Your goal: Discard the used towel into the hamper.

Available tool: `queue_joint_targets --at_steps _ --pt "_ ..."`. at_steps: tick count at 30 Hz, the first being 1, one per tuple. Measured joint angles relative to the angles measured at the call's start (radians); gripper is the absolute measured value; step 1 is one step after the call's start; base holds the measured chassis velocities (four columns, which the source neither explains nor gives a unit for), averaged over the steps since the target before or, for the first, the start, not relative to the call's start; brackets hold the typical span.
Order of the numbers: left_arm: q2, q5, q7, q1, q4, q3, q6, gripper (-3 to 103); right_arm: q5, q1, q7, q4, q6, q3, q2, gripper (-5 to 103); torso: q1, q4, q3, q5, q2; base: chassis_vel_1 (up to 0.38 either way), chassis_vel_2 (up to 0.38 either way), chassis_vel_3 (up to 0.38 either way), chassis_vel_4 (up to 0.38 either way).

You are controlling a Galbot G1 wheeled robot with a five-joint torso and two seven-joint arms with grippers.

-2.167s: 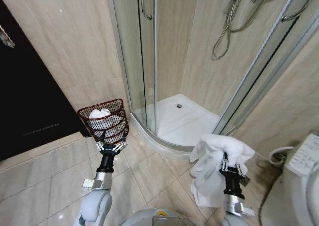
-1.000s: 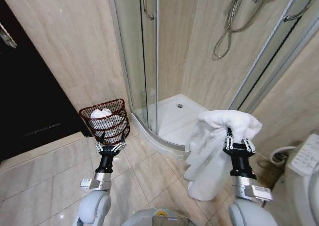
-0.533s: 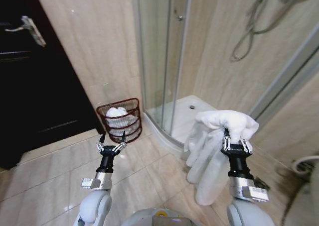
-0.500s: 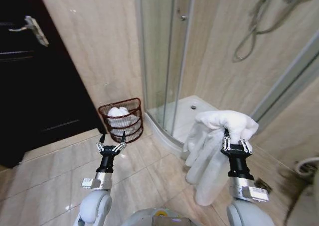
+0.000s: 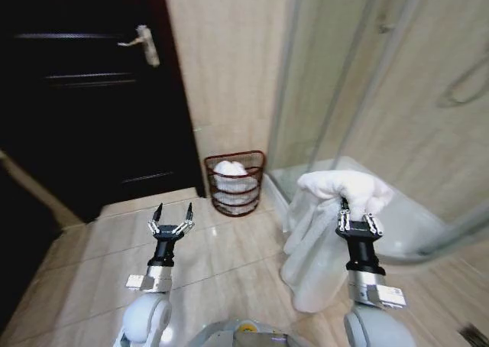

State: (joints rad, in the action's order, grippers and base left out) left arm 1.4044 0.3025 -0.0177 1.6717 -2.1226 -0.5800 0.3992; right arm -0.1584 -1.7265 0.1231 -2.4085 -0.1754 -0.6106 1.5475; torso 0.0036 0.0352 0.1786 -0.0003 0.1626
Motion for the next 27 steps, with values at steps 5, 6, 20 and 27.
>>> queue_joint_targets --at_steps 5,6,20,27 --pt "0.001 -0.005 0.001 0.0 0.008 0.004 0.019 100 0.005 0.009 0.007 0.006 0.001 0.0 -0.005 21 0.0 0.0 0.0 0.0003 0.0 0.235 0.248 -0.133 -0.114" --pt "0.001 -0.011 0.001 0.001 0.009 0.006 0.021 100 0.008 0.012 0.008 0.009 0.001 -0.001 -0.006 21 0.0 -0.0002 0.0 0.0 0.0 0.189 0.18 -0.18 -0.128" --pt "0.012 -0.022 0.002 -0.005 0.025 0.023 0.021 100 0.037 0.034 0.025 0.033 -0.025 -0.01 -0.013 21 0.0 -0.0005 0.0 0.0005 0.0 0.024 0.025 -0.028 -0.018" --pt "0.019 -0.023 0.003 -0.008 0.03 0.033 0.025 100 0.101 0.005 -0.076 0.031 -0.043 -0.03 -0.009 21 0.0 -0.0005 0.0 0.0003 0.0 0.0 0.0 0.0 0.0"
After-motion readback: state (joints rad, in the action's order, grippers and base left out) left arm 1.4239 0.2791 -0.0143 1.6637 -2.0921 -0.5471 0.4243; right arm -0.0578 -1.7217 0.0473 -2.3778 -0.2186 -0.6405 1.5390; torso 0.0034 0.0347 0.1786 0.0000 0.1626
